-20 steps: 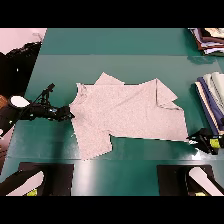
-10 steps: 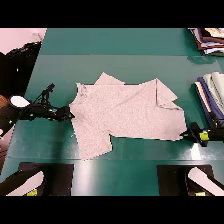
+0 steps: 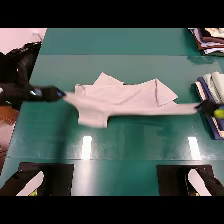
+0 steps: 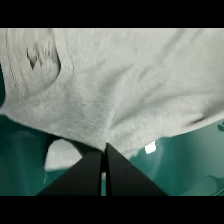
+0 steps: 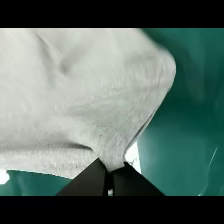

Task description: Fold the shirts.

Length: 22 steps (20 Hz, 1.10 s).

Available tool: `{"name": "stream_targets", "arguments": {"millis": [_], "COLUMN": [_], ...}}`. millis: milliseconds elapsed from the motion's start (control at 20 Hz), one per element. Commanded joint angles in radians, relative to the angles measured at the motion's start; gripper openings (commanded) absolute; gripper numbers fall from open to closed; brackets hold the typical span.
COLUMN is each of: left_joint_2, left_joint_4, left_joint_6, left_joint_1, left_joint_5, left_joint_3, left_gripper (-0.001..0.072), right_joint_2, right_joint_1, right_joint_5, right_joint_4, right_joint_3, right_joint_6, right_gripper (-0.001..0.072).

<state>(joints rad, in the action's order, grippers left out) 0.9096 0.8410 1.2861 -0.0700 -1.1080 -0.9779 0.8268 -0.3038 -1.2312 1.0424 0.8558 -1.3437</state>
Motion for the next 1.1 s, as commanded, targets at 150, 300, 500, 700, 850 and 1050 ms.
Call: {"name": "stream_targets", "arguments": {"millis": [150, 300, 500, 700, 850, 1050], "left_joint_2": [-0.044, -0.044, -0.044, -0.044, -0.041, -0.031], "left_joint_4": [0.005, 0.026, 0.050, 0.042, 0.060, 0.080], "left_joint_6": [0.054, 0.102, 0.156, 0.208, 0.208, 0.198], "left_joint_1": [0.000, 0.000, 0.000, 0.000, 0.000, 0.000], "left_joint_5": [-0.129, -0.128, -0.127, -0.173, -0.287, -0.343], "left_joint_3": [-0.691, -0.996, -1.256, -1.342, -1.241, -0.803], "left_gripper": [0.0026, 0.0025, 0.0025, 0.0025, 0.0025, 0.0025], "right_joint_2": [-0.076, -0.076, -0.076, -0.067, -0.006, 0.137], "right_joint_1": [0.094, 0.089, 0.004, -0.093, -0.110, -0.029], "right_joint_5": [-0.011, -0.037, -0.113, -0.166, -0.261, -0.402], "right_joint_4": [0.000, 0.008, 0.008, 0.008, -0.003, -0.001], "right_joint_3": [0.564, 0.799, 1.019, 1.141, 1.201, 1.055], "right_joint_6": [-0.020, -0.019, -0.019, -0.019, -0.047, -0.077], "right_gripper": [0.0014, 0.0014, 0.0014, 0.0013, 0.0013, 0.0013]}}
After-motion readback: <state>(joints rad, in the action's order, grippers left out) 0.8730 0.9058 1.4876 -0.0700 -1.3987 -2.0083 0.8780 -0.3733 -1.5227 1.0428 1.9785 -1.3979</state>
